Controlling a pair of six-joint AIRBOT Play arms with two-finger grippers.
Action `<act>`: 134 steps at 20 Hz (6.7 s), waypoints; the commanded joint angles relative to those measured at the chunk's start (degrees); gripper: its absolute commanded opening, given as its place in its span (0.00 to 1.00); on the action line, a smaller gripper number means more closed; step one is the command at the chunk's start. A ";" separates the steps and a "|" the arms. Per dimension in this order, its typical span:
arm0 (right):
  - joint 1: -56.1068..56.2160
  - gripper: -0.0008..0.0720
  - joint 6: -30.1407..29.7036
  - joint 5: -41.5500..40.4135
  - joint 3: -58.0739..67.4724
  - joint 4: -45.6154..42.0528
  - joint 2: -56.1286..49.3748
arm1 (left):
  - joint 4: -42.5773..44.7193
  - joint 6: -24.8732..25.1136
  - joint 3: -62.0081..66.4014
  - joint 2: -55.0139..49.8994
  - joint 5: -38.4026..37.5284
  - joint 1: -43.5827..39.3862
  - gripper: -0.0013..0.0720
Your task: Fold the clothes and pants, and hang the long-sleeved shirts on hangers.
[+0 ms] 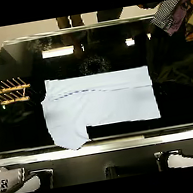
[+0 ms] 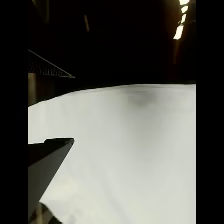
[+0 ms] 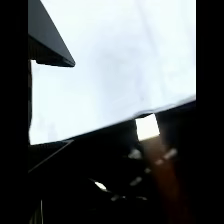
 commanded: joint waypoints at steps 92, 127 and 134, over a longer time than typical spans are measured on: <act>9.73 0.06 -2.49 -20.63 -15.45 -0.87 6.43 | -14.49 -9.68 2.29 -5.95 7.54 -11.02 0.04; -2.56 0.84 -8.57 -12.26 4.90 20.24 -26.43 | -3.26 -15.56 42.42 -25.68 -3.17 -14.86 0.47; 3.43 0.65 -8.70 -14.93 4.90 19.80 -28.00 | -3.26 -15.54 42.42 -25.68 -3.17 -14.86 0.47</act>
